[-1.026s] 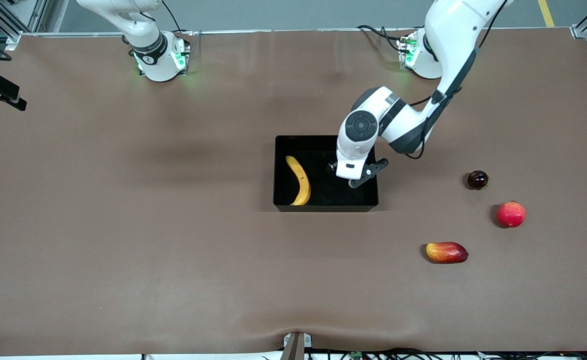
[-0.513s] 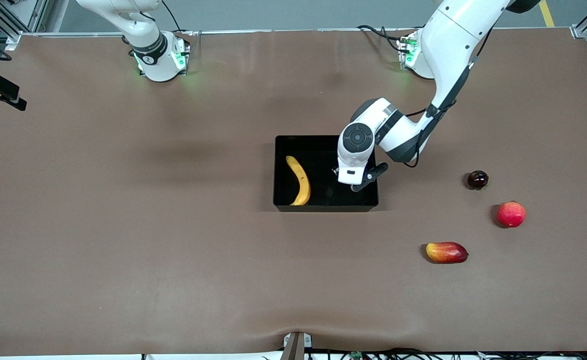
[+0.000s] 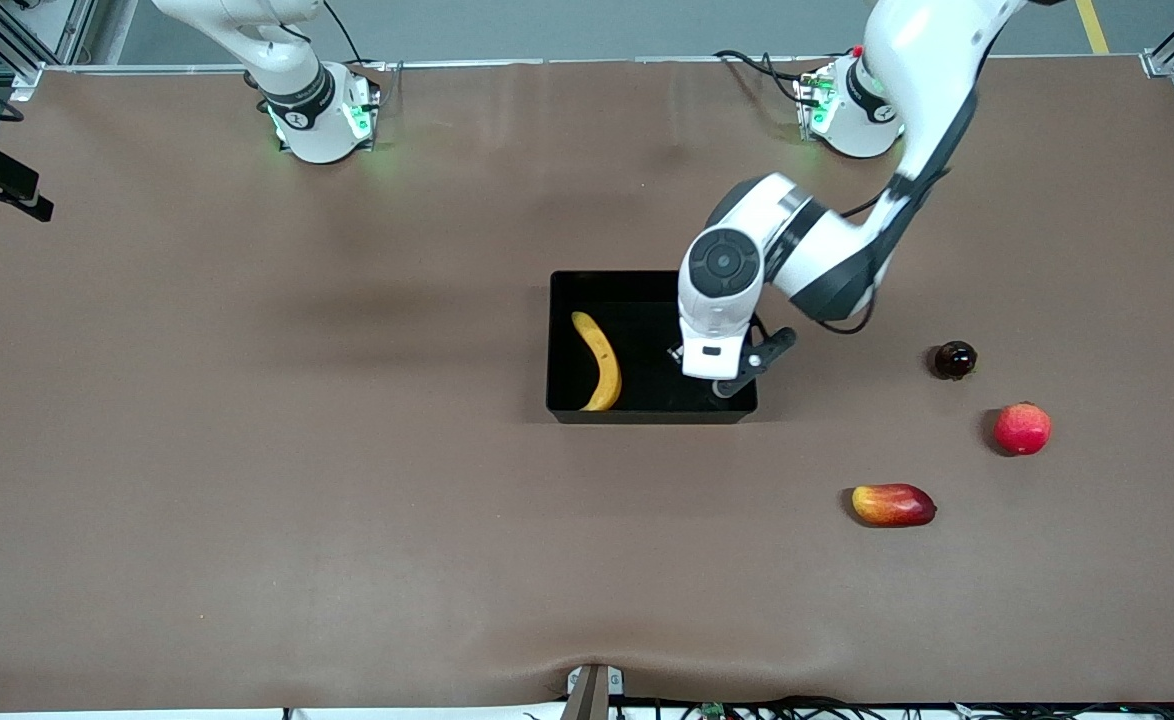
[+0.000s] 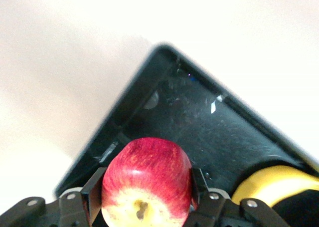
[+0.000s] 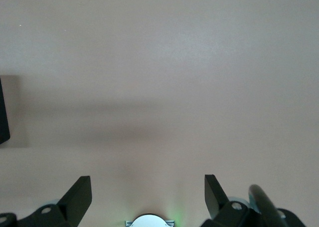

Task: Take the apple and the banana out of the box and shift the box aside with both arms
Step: 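Lift the apple out and set it beside the plum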

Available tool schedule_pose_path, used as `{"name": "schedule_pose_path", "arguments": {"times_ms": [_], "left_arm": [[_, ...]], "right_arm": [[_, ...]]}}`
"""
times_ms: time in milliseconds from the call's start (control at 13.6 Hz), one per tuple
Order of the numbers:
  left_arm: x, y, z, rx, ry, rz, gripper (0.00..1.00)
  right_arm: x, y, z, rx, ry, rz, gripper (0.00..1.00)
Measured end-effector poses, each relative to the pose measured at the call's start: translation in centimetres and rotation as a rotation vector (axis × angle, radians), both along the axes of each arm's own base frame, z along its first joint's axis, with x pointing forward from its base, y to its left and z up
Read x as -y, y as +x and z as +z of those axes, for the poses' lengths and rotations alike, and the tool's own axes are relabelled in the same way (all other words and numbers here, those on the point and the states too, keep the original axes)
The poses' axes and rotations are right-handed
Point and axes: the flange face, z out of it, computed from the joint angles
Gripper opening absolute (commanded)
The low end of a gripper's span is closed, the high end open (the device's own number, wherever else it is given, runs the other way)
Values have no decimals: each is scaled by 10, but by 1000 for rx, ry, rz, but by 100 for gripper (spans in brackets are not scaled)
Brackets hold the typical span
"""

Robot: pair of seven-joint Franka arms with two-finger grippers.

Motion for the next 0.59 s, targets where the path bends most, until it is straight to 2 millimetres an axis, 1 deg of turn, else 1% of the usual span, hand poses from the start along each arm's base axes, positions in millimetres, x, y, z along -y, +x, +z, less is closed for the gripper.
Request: {"name": "schedule_pose_path", "arguments": {"times_ms": [73, 147, 220, 293, 366, 440, 513, 586], "left_arm": [[-9, 9, 28, 1, 6, -23, 0], [-28, 21, 44, -1, 11, -40, 0], [-58, 35, 48, -13, 15, -54, 0], [-98, 53, 41, -36, 15, -63, 0], [-141, 68, 27, -67, 16, -71, 0], [-185, 80, 7, -97, 22, -77, 0], [-223, 87, -16, -112, 31, -80, 0], [-253, 91, -44, -113, 39, -82, 0]], "right_arm": [[0, 0, 0, 0, 0, 0, 100], [0, 0, 0, 0, 0, 0, 100], [0, 0, 0, 0, 0, 0, 100], [0, 0, 0, 0, 0, 1, 100], [0, 0, 0, 0, 0, 1, 100], [0, 0, 0, 0, 0, 1, 100], [0, 0, 0, 0, 0, 1, 100], [0, 0, 0, 0, 0, 1, 100]]}}
